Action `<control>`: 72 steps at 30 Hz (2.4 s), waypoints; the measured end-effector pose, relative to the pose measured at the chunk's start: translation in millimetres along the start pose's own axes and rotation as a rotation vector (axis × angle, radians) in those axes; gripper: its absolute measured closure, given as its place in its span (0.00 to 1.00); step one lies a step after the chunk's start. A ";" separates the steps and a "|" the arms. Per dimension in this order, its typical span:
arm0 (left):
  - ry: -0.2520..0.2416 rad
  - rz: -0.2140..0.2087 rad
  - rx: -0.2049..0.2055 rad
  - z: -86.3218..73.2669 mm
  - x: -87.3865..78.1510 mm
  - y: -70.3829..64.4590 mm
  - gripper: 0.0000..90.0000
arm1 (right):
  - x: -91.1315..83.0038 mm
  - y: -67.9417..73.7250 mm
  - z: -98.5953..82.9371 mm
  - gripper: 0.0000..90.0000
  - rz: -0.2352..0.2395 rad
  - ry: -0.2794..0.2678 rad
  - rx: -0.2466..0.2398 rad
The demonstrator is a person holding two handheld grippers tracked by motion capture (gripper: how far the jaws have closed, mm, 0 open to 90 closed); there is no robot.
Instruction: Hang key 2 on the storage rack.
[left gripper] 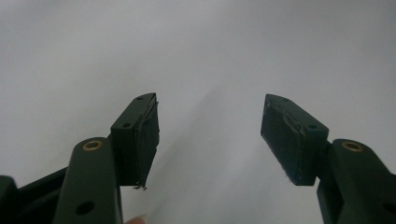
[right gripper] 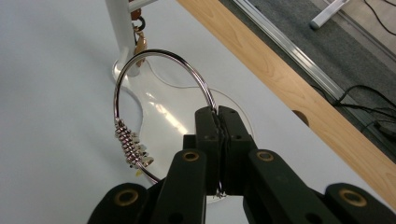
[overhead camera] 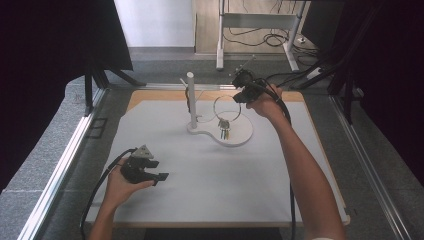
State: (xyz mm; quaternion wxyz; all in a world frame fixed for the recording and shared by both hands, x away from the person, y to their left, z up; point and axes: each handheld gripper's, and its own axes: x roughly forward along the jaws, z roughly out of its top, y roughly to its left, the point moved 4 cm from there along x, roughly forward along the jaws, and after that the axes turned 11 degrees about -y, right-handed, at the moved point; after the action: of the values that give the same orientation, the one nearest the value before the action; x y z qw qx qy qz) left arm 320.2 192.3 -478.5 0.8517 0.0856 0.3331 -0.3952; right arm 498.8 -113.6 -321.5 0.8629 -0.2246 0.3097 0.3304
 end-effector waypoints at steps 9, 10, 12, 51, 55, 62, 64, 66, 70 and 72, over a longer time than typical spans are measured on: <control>-0.011 -0.001 -0.002 0.8 -2.4 0.3 0.42 | 9.2 -11.8 11.0 0.98 -0.015 -0.008 0.021; -0.011 -0.001 -0.002 0.8 -2.8 0.5 0.42 | 10.5 -12.6 12.0 0.98 -0.015 -0.009 0.024; -0.012 -0.002 -0.002 0.9 -3.1 0.5 0.42 | 14.1 -14.0 13.6 0.98 -0.015 -0.008 0.027; -0.033 -0.012 -0.003 1.4 -8.1 2.1 0.42 | 65.2 -23.4 46.1 0.98 -0.063 0.024 0.021; -0.033 -0.012 -0.002 1.4 -8.1 2.2 0.42 | 67.5 -24.3 47.8 0.98 -0.070 0.021 0.027; -0.033 -0.013 -0.004 1.0 -8.3 2.5 0.42 | 73.4 -23.3 48.4 0.98 -0.067 0.022 0.027; -0.031 -0.014 -0.003 1.0 -7.7 2.2 0.42 | 74.5 -23.1 48.6 0.98 -0.069 0.021 0.034; -0.027 -0.015 -0.002 0.8 -6.9 2.0 0.42 | 75.2 -22.2 49.2 0.98 -0.069 0.021 0.033; -0.028 -0.015 -0.002 0.8 -7.2 2.4 0.42 | 75.5 -21.3 49.8 0.98 -0.069 0.020 0.033; -0.028 -0.014 -0.003 0.8 -7.1 2.4 0.42 | 75.9 -21.0 49.9 0.98 -0.069 0.020 0.031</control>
State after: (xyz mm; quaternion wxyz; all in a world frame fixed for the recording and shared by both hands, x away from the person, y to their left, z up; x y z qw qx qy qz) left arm 319.0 198.0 -473.7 0.8537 0.0763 0.3223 -0.4019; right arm 577.7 -65.6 -334.1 0.8740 -0.2251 0.3154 0.2933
